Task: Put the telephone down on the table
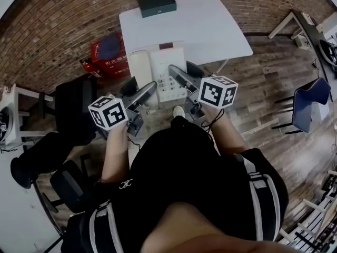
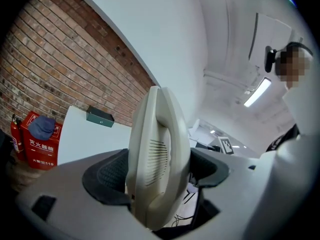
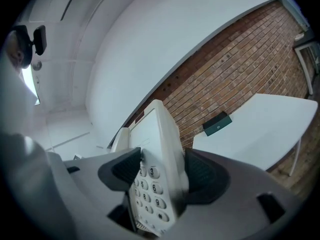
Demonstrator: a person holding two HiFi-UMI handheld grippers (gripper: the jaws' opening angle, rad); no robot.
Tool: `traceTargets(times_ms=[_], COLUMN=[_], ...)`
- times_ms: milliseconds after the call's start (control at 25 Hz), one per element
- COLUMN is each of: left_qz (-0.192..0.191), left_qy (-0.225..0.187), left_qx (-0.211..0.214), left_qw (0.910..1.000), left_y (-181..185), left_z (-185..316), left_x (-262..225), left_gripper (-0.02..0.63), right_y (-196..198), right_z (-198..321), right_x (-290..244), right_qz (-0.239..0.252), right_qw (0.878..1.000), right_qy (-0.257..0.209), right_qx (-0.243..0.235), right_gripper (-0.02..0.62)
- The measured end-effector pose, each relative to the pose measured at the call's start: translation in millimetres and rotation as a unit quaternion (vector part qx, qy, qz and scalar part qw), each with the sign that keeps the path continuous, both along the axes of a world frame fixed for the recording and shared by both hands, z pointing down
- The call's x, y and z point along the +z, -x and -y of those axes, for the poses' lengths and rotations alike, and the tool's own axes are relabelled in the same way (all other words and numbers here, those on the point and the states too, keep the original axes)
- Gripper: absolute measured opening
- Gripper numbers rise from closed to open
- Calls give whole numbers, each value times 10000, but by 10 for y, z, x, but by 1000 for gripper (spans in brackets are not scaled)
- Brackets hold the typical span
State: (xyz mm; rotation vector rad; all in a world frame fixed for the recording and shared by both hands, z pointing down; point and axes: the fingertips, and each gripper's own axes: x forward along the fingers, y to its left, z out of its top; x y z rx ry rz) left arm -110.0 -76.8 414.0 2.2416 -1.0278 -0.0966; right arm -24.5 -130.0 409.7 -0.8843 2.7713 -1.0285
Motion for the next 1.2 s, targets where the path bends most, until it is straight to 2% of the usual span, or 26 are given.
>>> traceTargets(times_ms=[560, 920, 1200], left_qz=[-35, -162, -316], left_qy=[473, 1041, 1630], left_qx=[-266, -209, -63], left_qw=[9985, 9942, 9861], left_y=[-144, 93, 226], left_z=[1558, 2105, 2463], left_x=[187, 566, 1056], left_gripper=[368, 370, 370], right_y=[-88, 123, 287], right_z=[1638, 2190, 2545], right_x=[207, 613, 1123], right_qz=[-122, -270, -515], right_qw=[9983, 9939, 9868], right_qy=[415, 997, 1474], right_qx=[-395, -395, -420], right_gripper=[236, 236, 236])
